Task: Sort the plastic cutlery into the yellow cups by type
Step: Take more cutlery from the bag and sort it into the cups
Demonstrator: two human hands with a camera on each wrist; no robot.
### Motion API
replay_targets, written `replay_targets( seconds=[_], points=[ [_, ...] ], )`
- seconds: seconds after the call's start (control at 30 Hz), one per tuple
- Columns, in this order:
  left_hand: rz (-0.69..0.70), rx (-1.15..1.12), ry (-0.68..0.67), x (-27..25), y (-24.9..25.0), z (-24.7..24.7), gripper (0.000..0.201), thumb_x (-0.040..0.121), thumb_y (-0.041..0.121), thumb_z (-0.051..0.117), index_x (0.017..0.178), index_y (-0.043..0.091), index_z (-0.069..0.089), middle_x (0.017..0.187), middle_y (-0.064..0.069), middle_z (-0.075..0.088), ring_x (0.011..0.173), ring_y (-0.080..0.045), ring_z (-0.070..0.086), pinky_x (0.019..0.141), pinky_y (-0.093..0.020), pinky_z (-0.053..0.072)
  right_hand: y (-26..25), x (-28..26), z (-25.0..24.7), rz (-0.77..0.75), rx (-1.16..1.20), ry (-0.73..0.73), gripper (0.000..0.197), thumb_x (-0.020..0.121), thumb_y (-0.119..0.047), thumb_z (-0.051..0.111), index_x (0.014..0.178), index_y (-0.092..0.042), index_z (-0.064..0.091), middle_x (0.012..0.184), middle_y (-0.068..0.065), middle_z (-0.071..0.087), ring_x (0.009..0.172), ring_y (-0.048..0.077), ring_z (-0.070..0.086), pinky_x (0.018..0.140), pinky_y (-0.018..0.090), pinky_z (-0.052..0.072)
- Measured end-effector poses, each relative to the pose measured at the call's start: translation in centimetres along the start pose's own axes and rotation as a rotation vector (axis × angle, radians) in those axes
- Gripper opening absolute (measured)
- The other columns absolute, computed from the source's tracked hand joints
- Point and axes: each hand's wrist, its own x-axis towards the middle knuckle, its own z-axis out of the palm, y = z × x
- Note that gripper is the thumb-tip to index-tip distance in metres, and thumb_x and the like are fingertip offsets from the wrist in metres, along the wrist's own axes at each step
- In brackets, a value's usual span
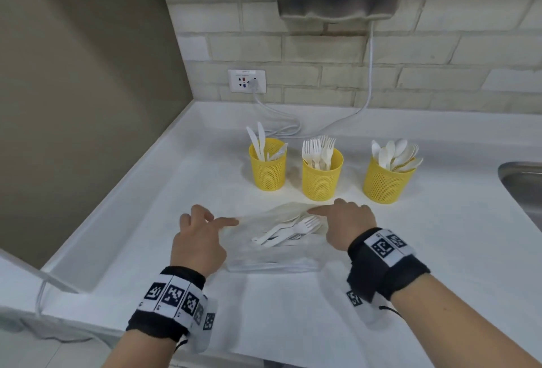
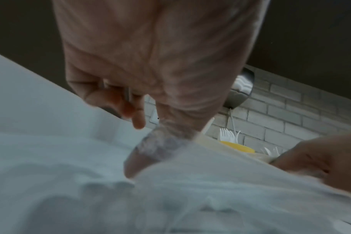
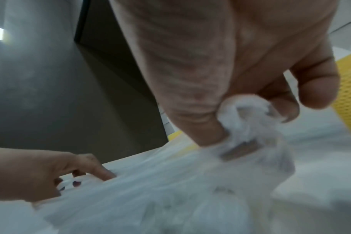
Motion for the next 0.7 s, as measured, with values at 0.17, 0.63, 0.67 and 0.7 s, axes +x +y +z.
replay_targets(
  seconds=[0.17,0.63,0.67,0.7],
  points=[
    [-0.036,-0.426,-0.170,0.8,0.8,0.1,0.064,0.086,-0.005,0.041,0.142,0.026,0.041,0.132,-0.005,0.055,0.117,-0.024,0.053,0.099,-0.032,0.045,-0.9,-0.1,0.5,-0.087,0.125,0.173,0.068,0.082,-0.015,0.050,0.143,-0.042,0.035,0.128,0.003,0.035,0.119,0.027,0.035,0.095,0.036,0.035],
    [-0.019,-0.410,-0.005,2.8,0.4,1.1,0.068,0.076,-0.015,0.028,0.096,0.032,0.073,0.090,-0.001,0.052,0.075,-0.011,0.045,0.068,-0.017,0.036,0.2,2.7,1.0,0.015,0.090,-0.118,0.048,0.093,-0.012,0.036,0.138,-0.027,0.045,0.132,0.009,0.034,0.125,0.032,0.034,0.099,0.047,0.042],
    [-0.029,-0.362,-0.008,2.8,-0.1,1.2,0.065,0.077,-0.013,0.030,0.101,0.031,0.072,0.096,-0.003,0.054,0.079,-0.011,0.043,0.069,-0.019,0.037,0.7,2.8,1.1,0.023,0.088,-0.137,0.048,0.094,-0.015,0.035,0.138,-0.030,0.045,0.132,0.008,0.036,0.126,0.031,0.034,0.101,0.046,0.041],
    [-0.020,-0.301,-0.018,2.7,-0.4,1.3,0.060,0.080,-0.009,0.036,0.106,0.032,0.071,0.102,-0.001,0.050,0.087,-0.012,0.041,0.075,-0.020,0.038,1.2,2.8,1.2,0.022,0.110,-0.138,0.048,0.094,-0.017,0.036,0.138,-0.033,0.046,0.131,0.008,0.038,0.126,0.030,0.035,0.102,0.045,0.041]
  ],
)
